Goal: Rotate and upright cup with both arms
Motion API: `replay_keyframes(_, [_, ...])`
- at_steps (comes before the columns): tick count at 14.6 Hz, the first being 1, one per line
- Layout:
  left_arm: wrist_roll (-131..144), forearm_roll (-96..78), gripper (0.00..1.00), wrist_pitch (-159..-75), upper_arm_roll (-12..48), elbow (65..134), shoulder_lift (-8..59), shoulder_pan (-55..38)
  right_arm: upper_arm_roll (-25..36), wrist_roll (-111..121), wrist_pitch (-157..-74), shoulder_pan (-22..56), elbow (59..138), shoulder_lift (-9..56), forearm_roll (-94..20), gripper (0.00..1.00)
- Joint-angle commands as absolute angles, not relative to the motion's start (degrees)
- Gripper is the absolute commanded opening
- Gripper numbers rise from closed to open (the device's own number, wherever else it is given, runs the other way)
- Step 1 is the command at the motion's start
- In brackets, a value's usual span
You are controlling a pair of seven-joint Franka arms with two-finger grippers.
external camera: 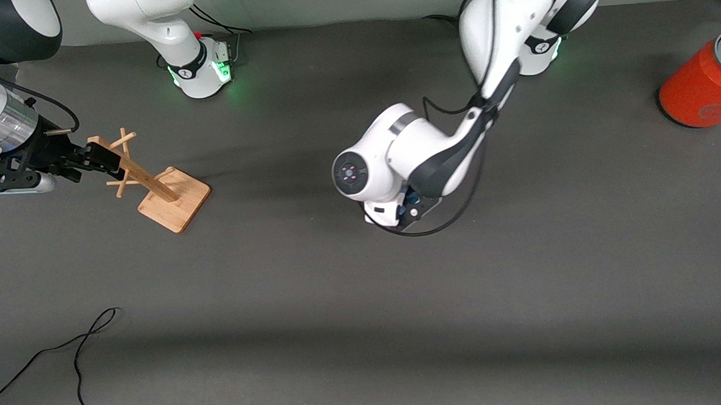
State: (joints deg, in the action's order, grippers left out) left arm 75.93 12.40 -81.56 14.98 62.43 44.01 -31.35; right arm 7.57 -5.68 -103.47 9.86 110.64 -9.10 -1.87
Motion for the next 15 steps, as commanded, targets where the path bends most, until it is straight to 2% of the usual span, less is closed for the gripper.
replay_keyframes(1, [70.6, 8.1, 0.0, -85.3, 14.8, 72.7, 31.2, -26.8, 7.6, -4.9, -104.8, 12.1, 112.0, -11.0, 0.3, 1.0])
replay_keyframes(3, [66.5, 6.1, 0.0, -95.1, 14.7, 87.0, 20.3, -24.6, 7.6, -5.1, -104.8, 13.3, 112.1, -11.2, 2.7, 1.0])
replay_keyframes(5, [66.1, 6.1, 0.0, -108.9, 14.6, 102.7, 10.8, -24.2, 7.6, -5.2, -104.8, 13.6, 112.0, -11.2, 2.8, 1.0])
replay_keyframes(6, [66.1, 6.1, 0.0, -115.9, 14.5, 109.4, 7.6, -24.3, 7.6, -5.2, -104.9, 13.7, 112.1, -11.2, 2.8, 1.0])
replay_keyframes(8, [66.1, 6.6, 0.0, -127.5, 14.6, 118.6, 5.5, -24.9, 7.9, -4.9, -104.8, 13.6, 112.1, -11.2, 2.8, 1.0])
replay_keyframes(11, [66.1, 7.3, 0.0, -139.9, 14.6, 123.8, 9.3, -26.5, 8.2, -4.9, -104.9, 13.6, 112.1, -11.2, 2.8, 1.0])
replay_keyframes(15, [66.9, 11.9, 0.0, -147.9, 14.6, 123.7, 17.7, -27.2, 8.2, -4.9, -104.9, 13.6, 112.1, -11.1, 2.8, 1.0])
